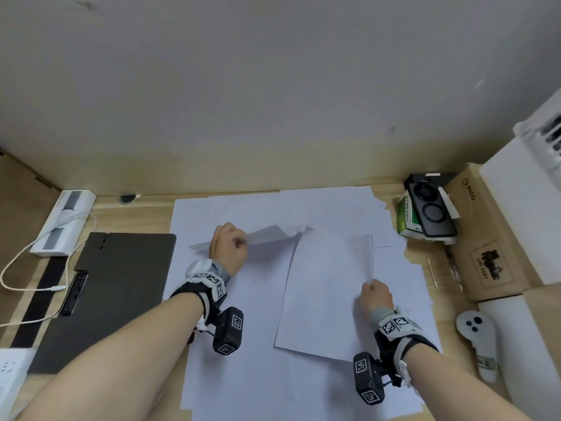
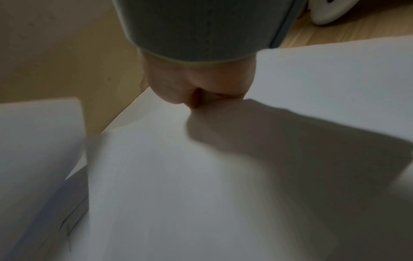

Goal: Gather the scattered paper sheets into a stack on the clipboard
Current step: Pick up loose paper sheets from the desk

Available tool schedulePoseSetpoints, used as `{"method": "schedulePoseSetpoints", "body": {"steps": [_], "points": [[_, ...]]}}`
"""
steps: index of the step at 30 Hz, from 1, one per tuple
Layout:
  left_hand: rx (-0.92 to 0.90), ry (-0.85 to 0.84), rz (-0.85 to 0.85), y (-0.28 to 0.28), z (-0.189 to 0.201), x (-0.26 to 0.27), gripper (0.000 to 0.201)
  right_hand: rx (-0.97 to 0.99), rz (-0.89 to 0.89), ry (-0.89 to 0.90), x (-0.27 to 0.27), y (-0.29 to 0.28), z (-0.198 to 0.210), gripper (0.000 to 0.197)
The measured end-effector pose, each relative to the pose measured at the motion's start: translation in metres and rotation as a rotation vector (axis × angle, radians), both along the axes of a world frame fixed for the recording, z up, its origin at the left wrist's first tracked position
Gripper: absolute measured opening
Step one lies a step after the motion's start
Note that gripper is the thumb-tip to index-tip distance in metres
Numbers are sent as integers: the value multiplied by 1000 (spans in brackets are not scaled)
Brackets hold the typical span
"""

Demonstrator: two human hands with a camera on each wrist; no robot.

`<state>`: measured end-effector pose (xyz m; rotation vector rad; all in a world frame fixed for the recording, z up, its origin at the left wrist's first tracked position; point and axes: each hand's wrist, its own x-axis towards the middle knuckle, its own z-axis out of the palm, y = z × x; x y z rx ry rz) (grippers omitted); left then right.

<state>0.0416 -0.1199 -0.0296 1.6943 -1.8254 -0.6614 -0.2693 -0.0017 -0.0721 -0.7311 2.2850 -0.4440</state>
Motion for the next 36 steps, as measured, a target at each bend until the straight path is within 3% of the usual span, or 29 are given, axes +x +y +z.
{"method": "schedulePoseSetpoints", "body": {"steps": [4,8,11,14,17,20,24,30,36], "points": [[-19,35,-213,20,-1,-21,46,1,-13,-97,-1,15,2,29],[117,94,-224,43,-8,-34,38,-8,-85,-188,-7,34,7,23],[67,16,-415,59,-16,-36,56,21,-166,-330,-11,41,8,20],[191,-92,-562,67,-33,-39,58,24,-240,-455,-6,43,12,24],[319,-189,-660,73,-51,-40,46,-14,-209,-542,3,50,25,34],[326,-186,-738,74,-57,-39,52,-94,-110,-543,10,56,26,19],[268,-227,-650,68,-47,-42,79,-119,-68,-419,7,51,8,10],[274,-120,-240,38,-42,-28,65,-106,-62,-366,-2,31,-14,16],[376,-523,-365,-4,-50,-22,68,-119,-133,-313,-12,15,-29,7]]}}
